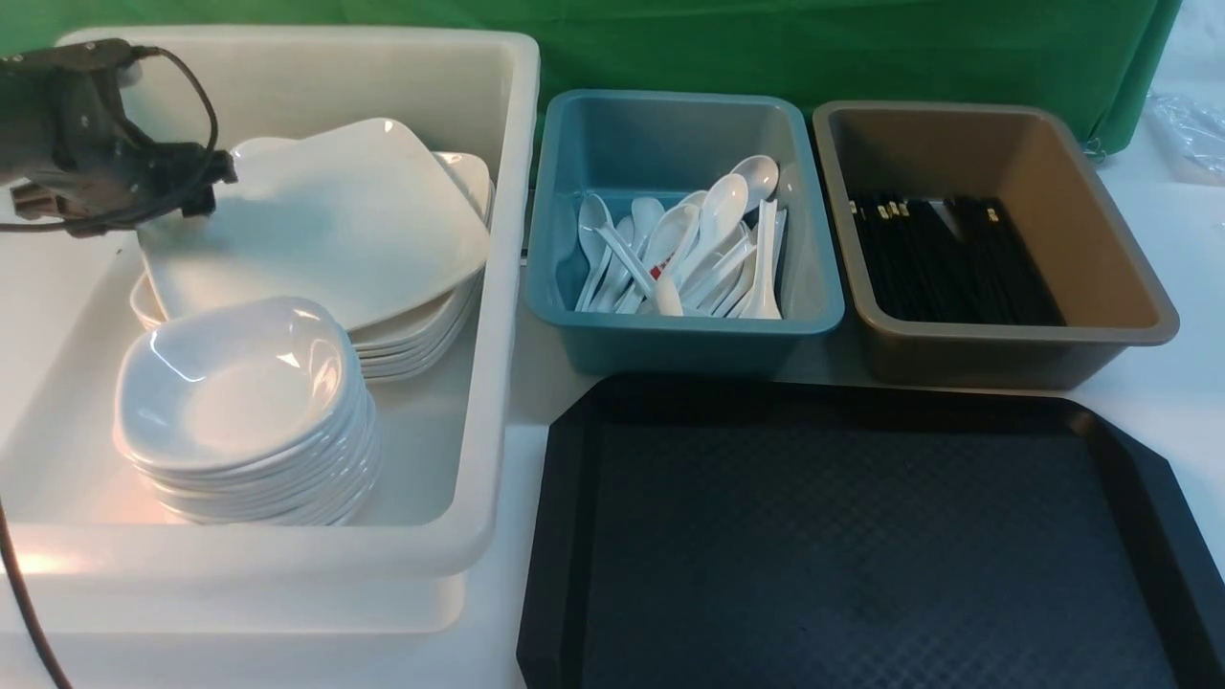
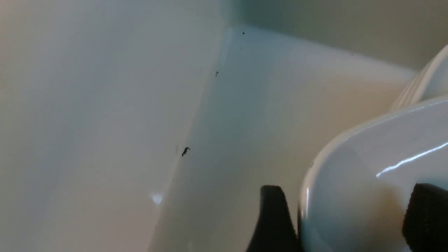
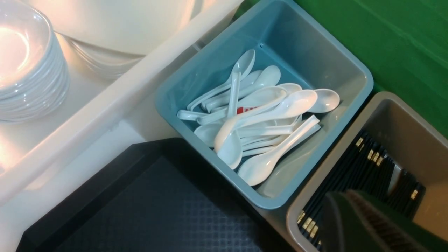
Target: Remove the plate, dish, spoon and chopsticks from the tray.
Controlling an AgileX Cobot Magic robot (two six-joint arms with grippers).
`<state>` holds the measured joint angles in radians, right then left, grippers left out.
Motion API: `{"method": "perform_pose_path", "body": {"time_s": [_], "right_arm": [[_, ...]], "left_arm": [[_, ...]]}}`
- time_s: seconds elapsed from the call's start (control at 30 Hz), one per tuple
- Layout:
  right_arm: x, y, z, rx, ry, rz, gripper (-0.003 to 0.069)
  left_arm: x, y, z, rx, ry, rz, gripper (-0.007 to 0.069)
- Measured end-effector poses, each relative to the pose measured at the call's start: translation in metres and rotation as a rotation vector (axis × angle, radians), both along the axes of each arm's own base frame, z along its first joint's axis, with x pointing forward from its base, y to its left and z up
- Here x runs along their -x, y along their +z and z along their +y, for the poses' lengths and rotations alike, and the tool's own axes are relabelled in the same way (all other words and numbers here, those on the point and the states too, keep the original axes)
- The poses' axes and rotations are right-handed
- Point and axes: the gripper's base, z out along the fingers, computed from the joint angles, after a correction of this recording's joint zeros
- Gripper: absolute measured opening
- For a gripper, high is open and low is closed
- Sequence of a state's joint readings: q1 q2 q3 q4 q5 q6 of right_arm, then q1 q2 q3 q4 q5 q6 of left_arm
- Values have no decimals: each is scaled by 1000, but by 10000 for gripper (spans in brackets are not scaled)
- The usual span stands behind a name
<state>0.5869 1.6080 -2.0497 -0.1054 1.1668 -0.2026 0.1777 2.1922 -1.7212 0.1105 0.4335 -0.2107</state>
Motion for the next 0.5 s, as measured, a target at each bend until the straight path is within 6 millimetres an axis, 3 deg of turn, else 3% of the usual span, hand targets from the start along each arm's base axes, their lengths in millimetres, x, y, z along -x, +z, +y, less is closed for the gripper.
{"method": "perform_pose_path", "body": {"time_s": [0.23, 0.5], "right_arm": [[0, 0, 0, -1, 0, 1, 37], [0, 0, 0, -2, 0, 1, 37]], "left_arm": [[4, 10, 3, -15, 6, 2, 83], [13, 37, 3, -46, 0, 4, 34]]}}
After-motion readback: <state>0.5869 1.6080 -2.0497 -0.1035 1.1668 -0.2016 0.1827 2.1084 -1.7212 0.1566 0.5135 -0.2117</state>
